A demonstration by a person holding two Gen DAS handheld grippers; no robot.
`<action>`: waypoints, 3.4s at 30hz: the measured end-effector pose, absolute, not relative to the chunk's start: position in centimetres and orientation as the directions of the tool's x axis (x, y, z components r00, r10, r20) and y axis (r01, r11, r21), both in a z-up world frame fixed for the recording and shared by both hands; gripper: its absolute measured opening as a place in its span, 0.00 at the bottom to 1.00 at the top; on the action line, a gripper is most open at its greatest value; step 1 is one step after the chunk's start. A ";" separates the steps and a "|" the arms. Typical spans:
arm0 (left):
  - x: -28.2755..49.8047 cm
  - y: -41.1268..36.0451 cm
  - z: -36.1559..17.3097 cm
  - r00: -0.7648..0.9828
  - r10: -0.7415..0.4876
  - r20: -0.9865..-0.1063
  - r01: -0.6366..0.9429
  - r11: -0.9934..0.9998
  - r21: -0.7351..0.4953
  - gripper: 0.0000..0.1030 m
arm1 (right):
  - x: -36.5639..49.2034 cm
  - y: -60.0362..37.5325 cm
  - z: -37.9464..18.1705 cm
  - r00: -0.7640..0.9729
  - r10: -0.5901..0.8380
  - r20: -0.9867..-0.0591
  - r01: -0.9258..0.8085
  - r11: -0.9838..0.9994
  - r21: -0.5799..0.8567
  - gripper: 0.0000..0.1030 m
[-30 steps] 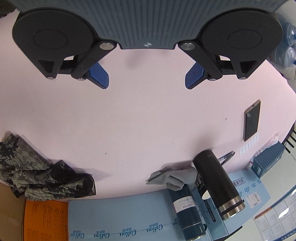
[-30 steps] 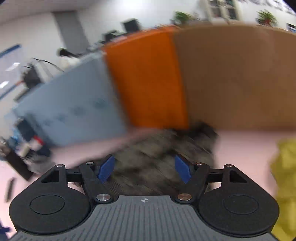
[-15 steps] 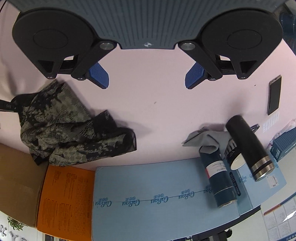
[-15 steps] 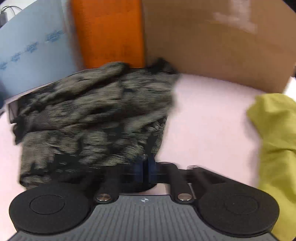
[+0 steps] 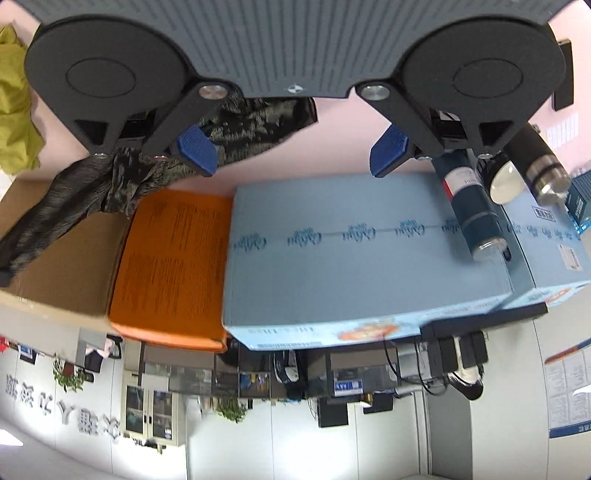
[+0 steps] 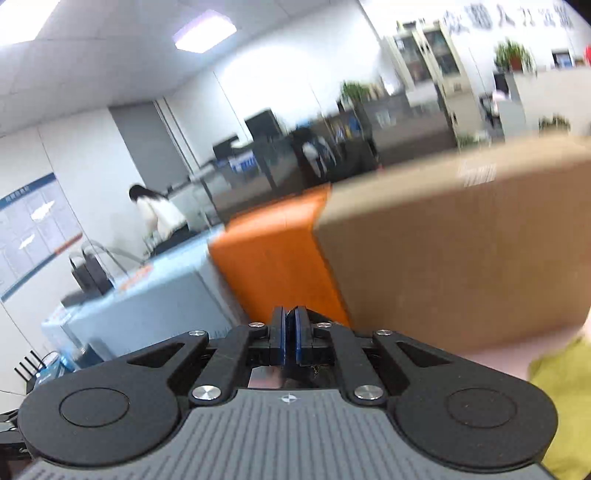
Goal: Fold clothes
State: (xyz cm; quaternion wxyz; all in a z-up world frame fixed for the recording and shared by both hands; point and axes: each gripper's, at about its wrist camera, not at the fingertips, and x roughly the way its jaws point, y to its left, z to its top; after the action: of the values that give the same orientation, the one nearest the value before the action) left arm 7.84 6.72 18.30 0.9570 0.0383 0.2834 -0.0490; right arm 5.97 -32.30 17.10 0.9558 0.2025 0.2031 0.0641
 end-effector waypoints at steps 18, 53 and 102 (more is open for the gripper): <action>12.0 6.8 5.3 0.594 0.038 -0.804 0.129 0.981 0.142 0.87 | 3.7 -29.9 6.0 0.759 0.108 -0.642 0.069 0.967 0.244 0.60; 9.1 14.7 2.0 0.548 0.061 -0.834 0.000 0.997 0.072 0.87 | 4.0 -9.9 -0.4 0.159 0.793 -0.588 -0.633 0.539 0.555 0.26; 10.3 -7.4 -3.0 0.716 -0.196 -0.670 0.524 0.785 0.331 0.80 | -3.8 -23.4 -3.3 0.665 0.259 -0.701 0.176 0.857 0.484 0.81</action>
State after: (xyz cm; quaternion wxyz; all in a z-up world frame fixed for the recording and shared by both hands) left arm 10.25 -7.38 -3.01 0.8896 0.2583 0.3177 -0.2023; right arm -3.85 -23.43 -3.33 0.8727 0.2663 0.4086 0.0236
